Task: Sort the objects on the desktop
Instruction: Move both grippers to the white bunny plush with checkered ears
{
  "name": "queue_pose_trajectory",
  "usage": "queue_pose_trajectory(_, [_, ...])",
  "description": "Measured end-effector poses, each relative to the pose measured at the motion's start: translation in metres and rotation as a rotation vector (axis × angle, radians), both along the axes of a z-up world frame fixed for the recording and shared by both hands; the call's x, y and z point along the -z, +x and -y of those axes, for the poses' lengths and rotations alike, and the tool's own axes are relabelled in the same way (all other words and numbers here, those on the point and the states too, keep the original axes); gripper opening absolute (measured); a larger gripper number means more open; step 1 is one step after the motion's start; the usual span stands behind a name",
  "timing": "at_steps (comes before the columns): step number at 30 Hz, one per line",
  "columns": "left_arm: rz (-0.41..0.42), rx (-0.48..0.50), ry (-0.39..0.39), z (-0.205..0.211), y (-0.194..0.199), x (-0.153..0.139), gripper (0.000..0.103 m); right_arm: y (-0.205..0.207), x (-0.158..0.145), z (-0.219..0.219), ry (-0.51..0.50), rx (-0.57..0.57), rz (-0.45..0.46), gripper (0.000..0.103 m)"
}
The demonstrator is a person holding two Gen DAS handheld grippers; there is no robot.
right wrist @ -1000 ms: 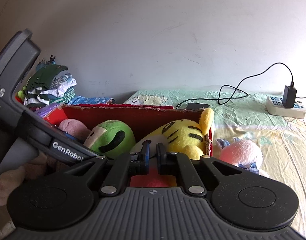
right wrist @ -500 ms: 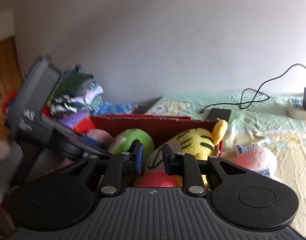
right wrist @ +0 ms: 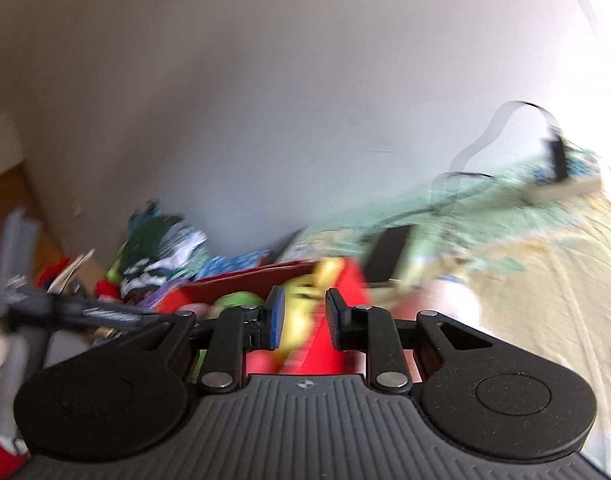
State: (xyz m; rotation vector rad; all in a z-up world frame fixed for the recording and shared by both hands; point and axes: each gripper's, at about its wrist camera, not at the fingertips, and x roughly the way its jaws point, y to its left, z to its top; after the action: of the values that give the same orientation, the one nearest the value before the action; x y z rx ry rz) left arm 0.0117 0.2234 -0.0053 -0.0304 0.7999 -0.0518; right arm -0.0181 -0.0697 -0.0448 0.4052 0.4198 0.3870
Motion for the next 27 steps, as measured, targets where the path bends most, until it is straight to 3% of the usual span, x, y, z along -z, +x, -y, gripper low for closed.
queue_pose_trajectory(4, [0.023, 0.057, -0.059, 0.024, -0.013, -0.013, 0.093, -0.002, 0.014, 0.042, 0.032, 0.073, -0.088, 0.026])
queue_pose_trajectory(7, [0.037, 0.132, -0.094, 0.052, -0.023, -0.021, 0.093, 0.000, 0.024, 0.064, 0.063, 0.067, -0.150, 0.026])
queue_pose_trajectory(12, [0.015, 0.295, -0.118, 0.103, -0.034, -0.019, 0.093, 0.005, 0.032, 0.074, 0.099, -0.028, -0.213, 0.026])
queue_pose_trajectory(16, [-0.031, 0.387, -0.086, 0.133, -0.045, -0.007, 0.093, 0.004, 0.034, 0.069, 0.011, -0.144, -0.218, 0.035])
queue_pose_trajectory(17, [-0.048, 0.397, -0.091, 0.137, -0.047, -0.004, 0.093, 0.004, 0.037, 0.070, -0.013, -0.178, -0.227, 0.040])
queue_pose_trajectory(23, [-0.134, 0.413, -0.171, 0.135, -0.058, 0.009, 0.096, -0.009, 0.055, 0.067, -0.196, -0.344, -0.249, 0.040])
queue_pose_trajectory(27, [-0.158, 0.404, -0.201, 0.143, -0.065, 0.015, 0.096, -0.001, 0.063, 0.083, -0.109, -0.318, -0.304, 0.040])
